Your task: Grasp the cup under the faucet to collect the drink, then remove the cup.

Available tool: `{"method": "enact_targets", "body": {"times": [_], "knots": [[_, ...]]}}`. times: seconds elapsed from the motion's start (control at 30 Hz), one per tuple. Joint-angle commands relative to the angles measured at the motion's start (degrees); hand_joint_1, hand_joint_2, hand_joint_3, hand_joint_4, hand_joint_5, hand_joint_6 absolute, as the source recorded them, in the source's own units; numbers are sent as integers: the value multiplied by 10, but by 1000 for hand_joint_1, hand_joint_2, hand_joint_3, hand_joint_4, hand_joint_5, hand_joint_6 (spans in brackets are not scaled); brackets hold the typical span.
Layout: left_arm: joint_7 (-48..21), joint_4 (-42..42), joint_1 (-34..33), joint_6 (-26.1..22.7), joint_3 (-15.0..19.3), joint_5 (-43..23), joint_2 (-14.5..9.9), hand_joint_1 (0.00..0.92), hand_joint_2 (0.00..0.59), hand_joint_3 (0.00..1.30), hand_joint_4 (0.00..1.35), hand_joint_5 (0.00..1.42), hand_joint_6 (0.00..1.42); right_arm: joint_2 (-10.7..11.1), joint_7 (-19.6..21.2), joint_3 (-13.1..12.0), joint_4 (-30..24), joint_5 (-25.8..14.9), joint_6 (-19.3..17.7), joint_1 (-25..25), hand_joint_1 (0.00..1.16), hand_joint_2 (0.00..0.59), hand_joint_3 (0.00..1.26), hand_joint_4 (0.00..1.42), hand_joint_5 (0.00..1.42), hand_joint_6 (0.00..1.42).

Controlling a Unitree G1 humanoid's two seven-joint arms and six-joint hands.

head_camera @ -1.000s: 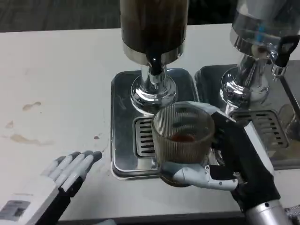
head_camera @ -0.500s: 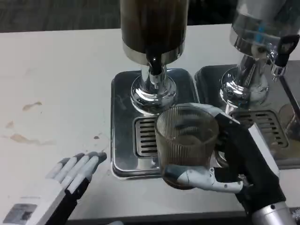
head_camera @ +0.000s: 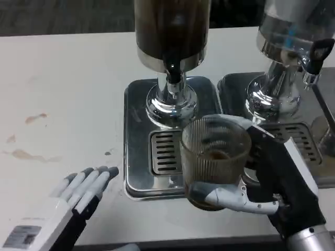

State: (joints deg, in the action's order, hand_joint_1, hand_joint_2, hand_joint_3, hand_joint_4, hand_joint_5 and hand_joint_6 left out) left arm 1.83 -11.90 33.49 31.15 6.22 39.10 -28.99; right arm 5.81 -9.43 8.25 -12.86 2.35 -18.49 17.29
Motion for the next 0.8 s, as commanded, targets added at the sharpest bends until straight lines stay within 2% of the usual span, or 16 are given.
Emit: {"method": "enact_targets", "body": {"times": [0.03,0.8], "knots": [[8,-5,3,-5,-1,5,0,0,123,0,0,0,0,1,-10,-1,-16,-20,-3,-5,1021,129,791,834,974,1370],[14,-2,-3,-8,-11,6,5,0,124,0,0,0,0,-2,-12,-4,-19,-19,-1,0,1019,135,800,845,985,1370]]}}
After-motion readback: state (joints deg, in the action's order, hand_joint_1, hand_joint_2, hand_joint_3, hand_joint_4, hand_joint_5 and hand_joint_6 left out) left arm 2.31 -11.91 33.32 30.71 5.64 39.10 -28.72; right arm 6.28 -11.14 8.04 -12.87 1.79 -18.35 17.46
